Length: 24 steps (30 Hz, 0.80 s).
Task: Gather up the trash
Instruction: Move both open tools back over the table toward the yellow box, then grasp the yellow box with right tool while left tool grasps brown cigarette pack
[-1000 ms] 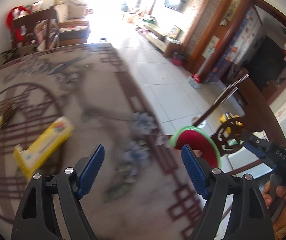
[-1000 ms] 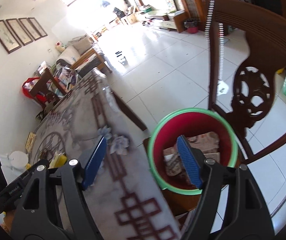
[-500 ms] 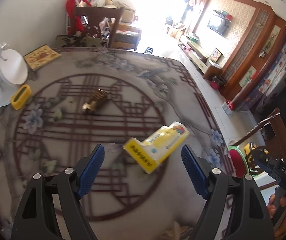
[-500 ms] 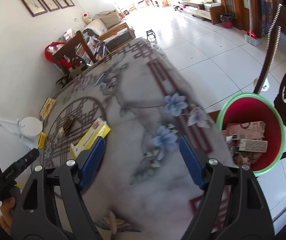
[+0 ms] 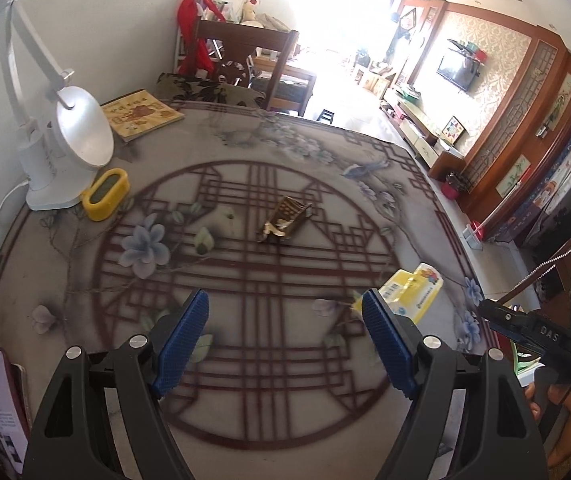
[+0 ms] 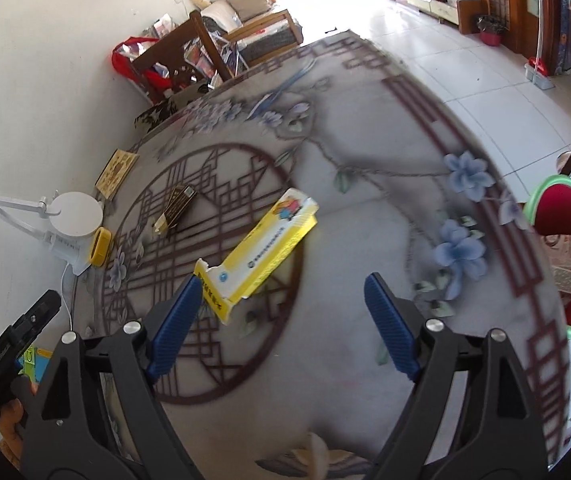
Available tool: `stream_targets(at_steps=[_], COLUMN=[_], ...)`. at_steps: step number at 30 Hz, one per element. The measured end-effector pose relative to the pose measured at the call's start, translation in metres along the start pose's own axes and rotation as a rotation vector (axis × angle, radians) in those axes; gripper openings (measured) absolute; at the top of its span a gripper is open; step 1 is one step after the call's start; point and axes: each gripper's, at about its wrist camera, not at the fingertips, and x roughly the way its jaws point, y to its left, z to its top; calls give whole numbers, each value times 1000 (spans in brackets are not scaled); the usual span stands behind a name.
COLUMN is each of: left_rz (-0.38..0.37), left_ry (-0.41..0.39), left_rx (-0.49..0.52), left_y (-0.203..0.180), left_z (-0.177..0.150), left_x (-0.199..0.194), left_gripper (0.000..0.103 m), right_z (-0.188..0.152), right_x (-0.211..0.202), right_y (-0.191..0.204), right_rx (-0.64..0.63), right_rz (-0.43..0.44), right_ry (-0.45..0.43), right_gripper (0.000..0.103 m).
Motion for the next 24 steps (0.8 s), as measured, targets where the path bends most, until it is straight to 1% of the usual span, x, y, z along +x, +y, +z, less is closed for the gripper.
stream_targets(at_steps=[4, 6, 8, 10, 12, 14, 15, 16, 17, 18, 21, 22, 24], left_rz=[8, 20, 33, 43, 47, 43, 41, 36, 24, 21, 15, 16, 4], left_ry=[10, 20, 9, -12, -23, -32, -35, -36, -29, -18, 41, 71, 107], left_rx=[-8, 12, 41, 75, 99, 128, 140, 147, 156, 160, 173, 176, 176], left_y=[19, 23, 26, 26, 23, 18, 15, 13, 10, 8, 1, -2, -6], left_z=[5, 10, 19, 32, 46, 63, 71, 76, 81, 84, 87, 86, 83], left_x=[9, 16, 21, 26, 33, 44, 50, 55, 64, 71, 107, 122, 143], left_gripper=[75, 75, 75, 75, 75, 75, 75, 76, 76, 76, 76, 76, 76], right_z=[9, 13, 16, 18, 19, 21, 22, 22, 22, 22, 18, 15, 6], right_x=[36, 52, 69, 87, 100, 116, 122, 129, 133, 135, 128, 124, 116], right_y=[17, 21, 21, 20, 19, 22, 25, 31, 34, 38, 51, 56, 64], right_rx=[-6, 6, 38, 84, 114, 119, 102, 63, 38, 18, -63, -95, -159], right_rz=[-18, -17, -16, -2, -5, -6, -1, -8, -8, 17, 54, 66, 78], right_ry=[61, 89, 128, 164, 184, 209, 222, 245, 260, 273, 287, 291, 306], right_gripper=[82, 82, 82, 82, 82, 81, 66, 56, 40, 34, 29, 28, 28])
